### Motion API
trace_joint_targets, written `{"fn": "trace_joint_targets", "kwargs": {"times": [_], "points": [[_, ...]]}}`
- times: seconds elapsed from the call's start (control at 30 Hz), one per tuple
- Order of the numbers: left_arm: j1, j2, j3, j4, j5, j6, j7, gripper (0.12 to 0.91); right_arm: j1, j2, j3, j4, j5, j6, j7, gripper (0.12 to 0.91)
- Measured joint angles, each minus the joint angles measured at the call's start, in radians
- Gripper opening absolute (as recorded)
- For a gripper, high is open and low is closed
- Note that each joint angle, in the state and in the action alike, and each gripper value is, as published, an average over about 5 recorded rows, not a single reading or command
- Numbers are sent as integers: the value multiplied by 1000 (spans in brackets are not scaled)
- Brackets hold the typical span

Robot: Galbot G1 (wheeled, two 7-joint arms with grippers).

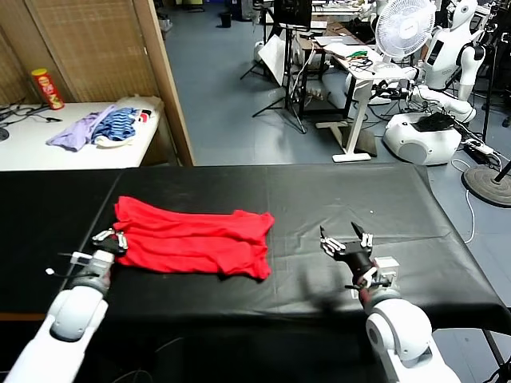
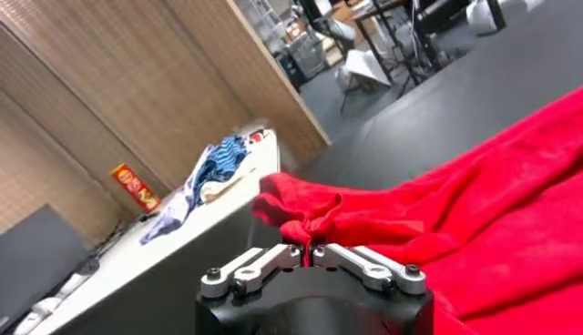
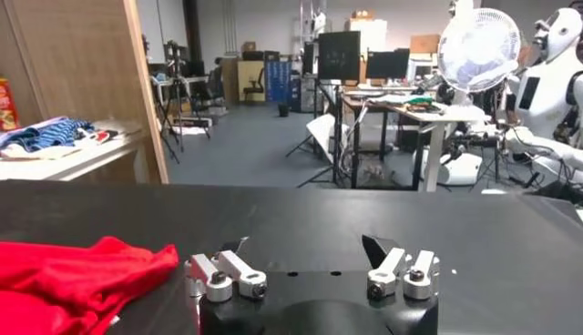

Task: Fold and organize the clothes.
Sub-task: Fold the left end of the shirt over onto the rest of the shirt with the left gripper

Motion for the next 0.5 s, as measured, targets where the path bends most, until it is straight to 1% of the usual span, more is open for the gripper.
{"fn": "trace_joint_targets", "kwargs": {"times": [0.07,0.13,0.2,0.3,0.4,0.5], "points": [[4,-9,20,-33,-33,28,-10,151,-9,2,6,5,-3,0,0,798],[0,-31,53,-75,-89,64,-28,151,-19,4,13,10,-6,0,1,798],[-11,-62,93,-118,-166,105,-56,151,-30,7,22,16,-11,0,2,798],[-37,-117,157,-168,-311,158,-109,151,-47,13,37,26,-18,0,3,798],[-72,-178,214,-187,-452,189,-159,151,-61,17,50,34,-23,-1,4,798],[-108,-241,262,-188,-536,199,-188,151,-72,19,61,41,-26,-2,5,798]]}}
